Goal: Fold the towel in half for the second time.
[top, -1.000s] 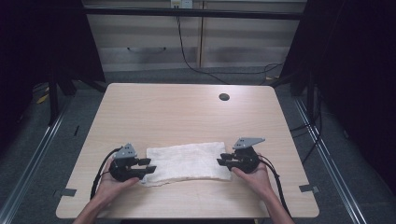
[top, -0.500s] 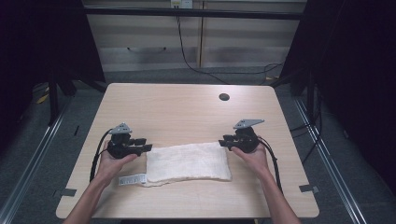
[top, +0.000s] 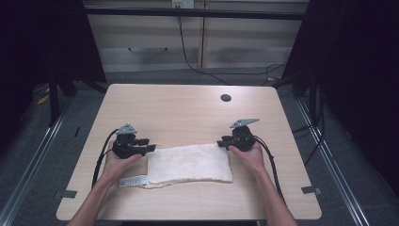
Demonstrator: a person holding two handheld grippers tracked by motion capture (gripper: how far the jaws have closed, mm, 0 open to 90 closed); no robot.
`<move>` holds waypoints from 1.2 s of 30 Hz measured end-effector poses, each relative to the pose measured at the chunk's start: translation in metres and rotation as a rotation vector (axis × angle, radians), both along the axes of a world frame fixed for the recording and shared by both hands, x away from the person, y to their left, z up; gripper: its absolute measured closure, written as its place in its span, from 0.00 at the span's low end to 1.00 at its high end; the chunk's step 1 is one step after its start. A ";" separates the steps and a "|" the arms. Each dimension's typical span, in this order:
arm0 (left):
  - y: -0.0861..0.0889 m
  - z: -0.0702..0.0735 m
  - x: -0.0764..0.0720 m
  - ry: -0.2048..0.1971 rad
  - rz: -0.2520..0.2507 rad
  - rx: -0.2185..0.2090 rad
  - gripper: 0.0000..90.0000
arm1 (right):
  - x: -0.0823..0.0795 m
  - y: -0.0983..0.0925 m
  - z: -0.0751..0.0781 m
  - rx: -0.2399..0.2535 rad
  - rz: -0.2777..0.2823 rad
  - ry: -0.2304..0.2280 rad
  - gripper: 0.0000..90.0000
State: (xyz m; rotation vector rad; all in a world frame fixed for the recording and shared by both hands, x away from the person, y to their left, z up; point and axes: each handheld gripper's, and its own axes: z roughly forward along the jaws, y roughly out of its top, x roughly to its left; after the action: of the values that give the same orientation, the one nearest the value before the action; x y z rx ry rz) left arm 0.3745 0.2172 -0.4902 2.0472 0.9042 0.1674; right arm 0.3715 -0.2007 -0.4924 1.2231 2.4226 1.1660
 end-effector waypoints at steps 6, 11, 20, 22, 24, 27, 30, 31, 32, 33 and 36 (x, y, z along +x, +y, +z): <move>-0.002 -0.006 0.002 0.024 0.003 0.033 0.55 | 0.006 0.000 -0.008 -0.012 0.004 0.020 0.71; 0.000 -0.005 0.002 0.020 0.008 0.027 0.55 | 0.007 0.001 -0.010 -0.016 0.009 0.028 0.72; 0.005 -0.007 0.004 0.031 0.018 0.030 0.54 | 0.011 0.002 -0.011 -0.022 0.024 0.034 0.79; 0.007 -0.006 0.003 0.029 0.022 0.025 0.54 | 0.008 0.001 -0.009 -0.024 0.041 0.033 0.79; 0.008 -0.006 0.004 0.028 0.025 0.025 0.54 | 0.007 0.000 -0.008 -0.026 0.045 0.029 0.80; 0.009 -0.006 0.004 0.032 0.030 0.022 0.54 | 0.005 -0.002 -0.009 -0.036 0.043 0.042 0.80; 0.008 -0.006 0.004 0.028 0.026 0.030 0.54 | 0.003 -0.003 -0.011 -0.030 0.053 0.031 0.82; 0.008 -0.006 0.003 0.027 0.022 0.031 0.53 | 0.001 -0.002 -0.012 -0.042 0.069 0.013 0.84; 0.008 -0.005 0.003 0.027 0.020 0.032 0.53 | 0.000 -0.002 -0.012 -0.037 0.071 0.012 0.85; 0.008 -0.005 0.004 0.026 0.021 0.033 0.52 | 0.000 -0.002 -0.012 -0.038 0.077 0.015 0.87; 0.009 -0.007 0.005 0.035 0.019 0.033 0.50 | -0.003 -0.003 -0.012 -0.033 0.094 0.021 0.96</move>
State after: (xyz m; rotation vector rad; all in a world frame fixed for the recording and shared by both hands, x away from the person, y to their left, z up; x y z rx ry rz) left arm 0.3791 0.2257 -0.4968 2.0787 0.9481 0.1581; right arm 0.3685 -0.2034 -0.5044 1.1291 2.5293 1.1386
